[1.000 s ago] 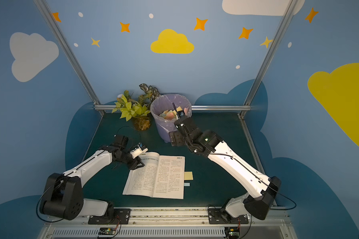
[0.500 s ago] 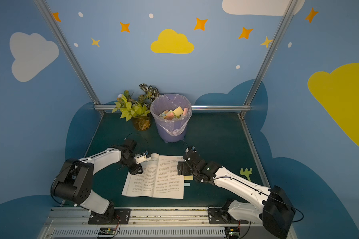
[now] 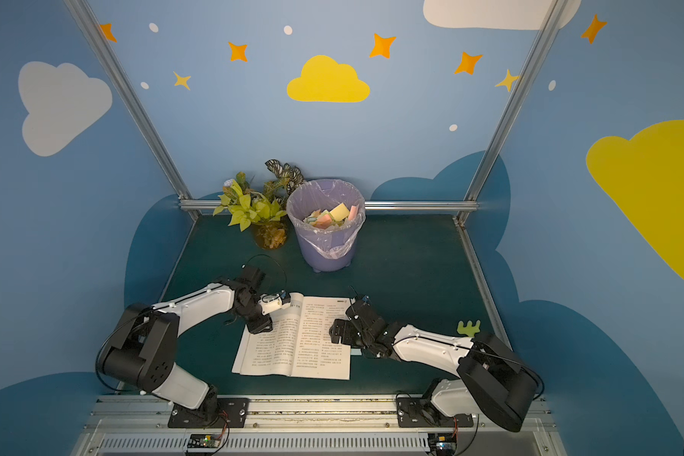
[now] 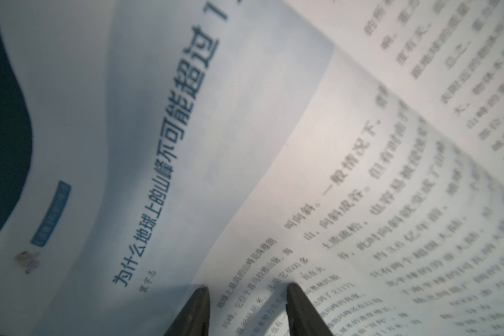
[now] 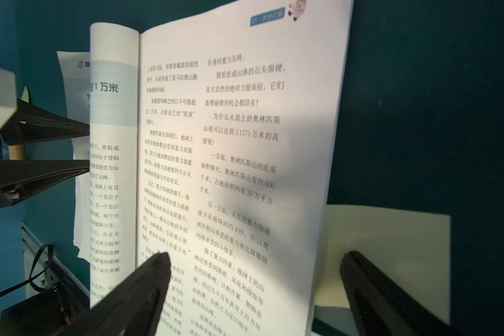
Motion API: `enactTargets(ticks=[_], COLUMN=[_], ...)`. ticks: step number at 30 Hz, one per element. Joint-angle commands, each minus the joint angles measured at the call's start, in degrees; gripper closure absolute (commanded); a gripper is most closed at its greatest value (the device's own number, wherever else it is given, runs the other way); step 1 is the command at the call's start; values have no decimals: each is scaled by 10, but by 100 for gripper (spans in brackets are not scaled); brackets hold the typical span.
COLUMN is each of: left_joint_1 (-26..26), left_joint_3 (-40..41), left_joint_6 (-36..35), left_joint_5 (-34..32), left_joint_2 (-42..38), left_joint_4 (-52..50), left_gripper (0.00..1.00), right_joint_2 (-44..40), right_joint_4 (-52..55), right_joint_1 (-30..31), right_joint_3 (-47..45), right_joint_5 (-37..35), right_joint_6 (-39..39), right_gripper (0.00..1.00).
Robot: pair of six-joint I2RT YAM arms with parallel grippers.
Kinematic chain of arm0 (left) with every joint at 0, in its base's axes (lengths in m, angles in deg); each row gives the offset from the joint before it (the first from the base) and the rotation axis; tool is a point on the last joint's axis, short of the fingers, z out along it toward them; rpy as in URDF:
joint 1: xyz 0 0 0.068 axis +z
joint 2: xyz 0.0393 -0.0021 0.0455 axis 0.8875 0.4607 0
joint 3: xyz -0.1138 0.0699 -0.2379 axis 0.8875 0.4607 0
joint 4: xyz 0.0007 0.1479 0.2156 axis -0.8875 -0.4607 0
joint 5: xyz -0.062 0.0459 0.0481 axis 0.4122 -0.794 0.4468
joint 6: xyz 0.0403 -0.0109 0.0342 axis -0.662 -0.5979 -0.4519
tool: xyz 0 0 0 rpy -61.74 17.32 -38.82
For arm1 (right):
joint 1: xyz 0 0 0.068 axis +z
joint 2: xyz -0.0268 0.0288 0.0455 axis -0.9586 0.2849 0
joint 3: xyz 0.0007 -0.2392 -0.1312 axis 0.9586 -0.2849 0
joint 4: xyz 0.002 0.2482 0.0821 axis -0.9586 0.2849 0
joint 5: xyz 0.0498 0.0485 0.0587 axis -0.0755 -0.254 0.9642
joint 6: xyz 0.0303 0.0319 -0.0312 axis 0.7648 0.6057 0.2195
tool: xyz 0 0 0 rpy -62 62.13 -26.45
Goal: Peel off the used sticky note
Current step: Turn the page of the book at the center of the board.
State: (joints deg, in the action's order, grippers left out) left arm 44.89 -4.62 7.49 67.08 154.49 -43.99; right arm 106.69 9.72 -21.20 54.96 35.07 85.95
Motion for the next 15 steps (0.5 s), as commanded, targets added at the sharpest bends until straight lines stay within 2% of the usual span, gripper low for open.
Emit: enactTargets(ticks=[1, 15], left_joint_1=[-6, -21], left_joint_3=[16, 20], left_joint_6=[-1, 6], left_joint_5=[-3, -9], left_joint_2=[11, 8], left_joint_4=[-10, -9], left_gripper=[54, 54], right_joint_2=[-1, -22], right_joint_4=[-48, -71], right_joint_1=[5, 34], right_joint_3=[-8, -12], right_joint_5=[10, 14], right_joint_6=[13, 29], right_gripper=[2, 2])
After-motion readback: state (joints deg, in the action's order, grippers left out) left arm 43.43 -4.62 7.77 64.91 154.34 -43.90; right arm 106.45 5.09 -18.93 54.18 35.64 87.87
